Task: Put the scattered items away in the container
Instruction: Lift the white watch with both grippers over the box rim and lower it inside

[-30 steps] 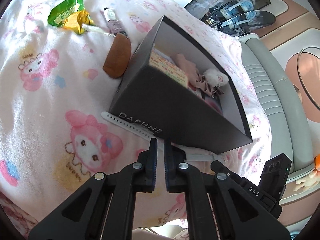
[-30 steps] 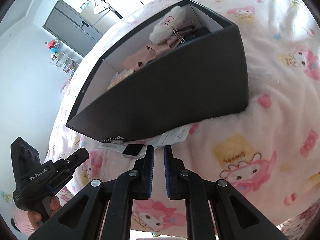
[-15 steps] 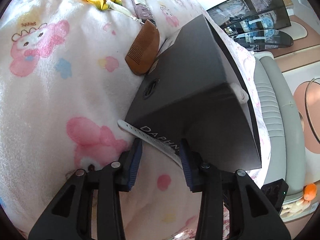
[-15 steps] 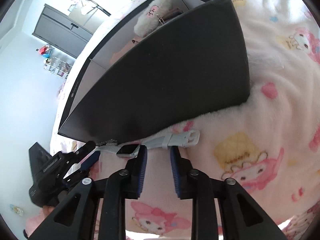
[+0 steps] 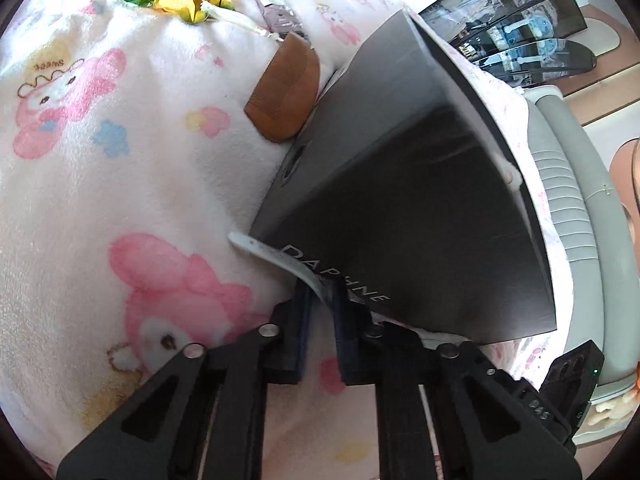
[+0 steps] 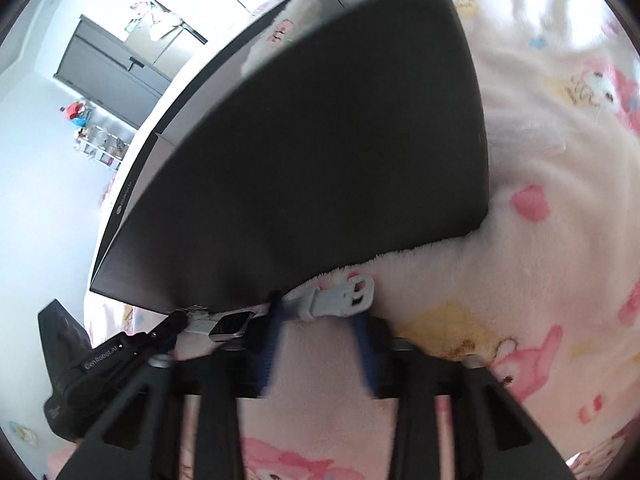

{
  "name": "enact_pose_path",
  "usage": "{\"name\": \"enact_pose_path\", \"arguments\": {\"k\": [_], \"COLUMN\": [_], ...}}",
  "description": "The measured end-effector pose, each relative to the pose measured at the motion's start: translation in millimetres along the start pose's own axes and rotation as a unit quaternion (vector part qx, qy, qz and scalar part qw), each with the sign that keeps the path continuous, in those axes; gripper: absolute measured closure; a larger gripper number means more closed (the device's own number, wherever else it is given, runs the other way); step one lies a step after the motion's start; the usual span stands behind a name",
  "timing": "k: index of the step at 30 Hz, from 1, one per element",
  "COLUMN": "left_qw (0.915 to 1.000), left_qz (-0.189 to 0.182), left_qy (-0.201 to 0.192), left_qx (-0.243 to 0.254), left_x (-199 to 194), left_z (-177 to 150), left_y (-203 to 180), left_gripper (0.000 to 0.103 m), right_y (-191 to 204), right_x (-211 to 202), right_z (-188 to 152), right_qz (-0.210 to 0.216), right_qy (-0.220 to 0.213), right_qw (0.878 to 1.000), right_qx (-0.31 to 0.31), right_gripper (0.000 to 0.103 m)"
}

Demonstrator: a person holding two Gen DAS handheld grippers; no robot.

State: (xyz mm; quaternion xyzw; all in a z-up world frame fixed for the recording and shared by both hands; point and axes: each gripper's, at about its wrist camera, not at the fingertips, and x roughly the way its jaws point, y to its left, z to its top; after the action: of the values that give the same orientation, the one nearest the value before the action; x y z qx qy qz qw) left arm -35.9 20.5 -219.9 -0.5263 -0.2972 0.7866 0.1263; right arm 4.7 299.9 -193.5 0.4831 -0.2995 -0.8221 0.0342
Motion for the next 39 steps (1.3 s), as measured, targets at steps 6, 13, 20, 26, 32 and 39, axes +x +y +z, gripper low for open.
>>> {"name": "enact_pose_path", "arguments": {"k": [6, 13, 20, 26, 32, 39], "left_qw": [0.9978, 0.9919, 0.9877, 0.9863, 0.9965, 0.9927], "left_qz": [-0.033, -0.081, -0.098, -0.094, -0.016, -0.024], "left_qy": [-0.032, -0.06, -0.076, -0.09, -0.029, -0.033], "left_qx": [0.047, 0.078, 0.095, 0.101, 0.076, 0.114], "left_x": [-41, -78, -75, -64, -8, -14], "left_z": [-6, 16, 46, 71, 71, 75], "left_y": [-25, -57, -96, -113, -89, -105], "left_gripper": [0.102, 0.102, 0.102, 0.101, 0.101, 0.101], "right_y": [21, 46, 67, 70, 51, 56], "right_x": [-38, -87, -90, -90, -34, -63], "right_z": [0, 20, 64, 81, 83, 98], "right_qz": [0.045, 0.09, 0.107, 0.114, 0.043, 0.021], "right_qy": [-0.048, -0.105, -0.125, -0.139, -0.059, -0.096], "right_qw": [0.997, 0.989, 0.983, 0.981, 0.995, 0.992], "right_qx": [-0.035, -0.061, -0.077, -0.079, -0.061, -0.074], "right_gripper": [0.095, 0.095, 0.095, 0.095, 0.098, 0.096]}}
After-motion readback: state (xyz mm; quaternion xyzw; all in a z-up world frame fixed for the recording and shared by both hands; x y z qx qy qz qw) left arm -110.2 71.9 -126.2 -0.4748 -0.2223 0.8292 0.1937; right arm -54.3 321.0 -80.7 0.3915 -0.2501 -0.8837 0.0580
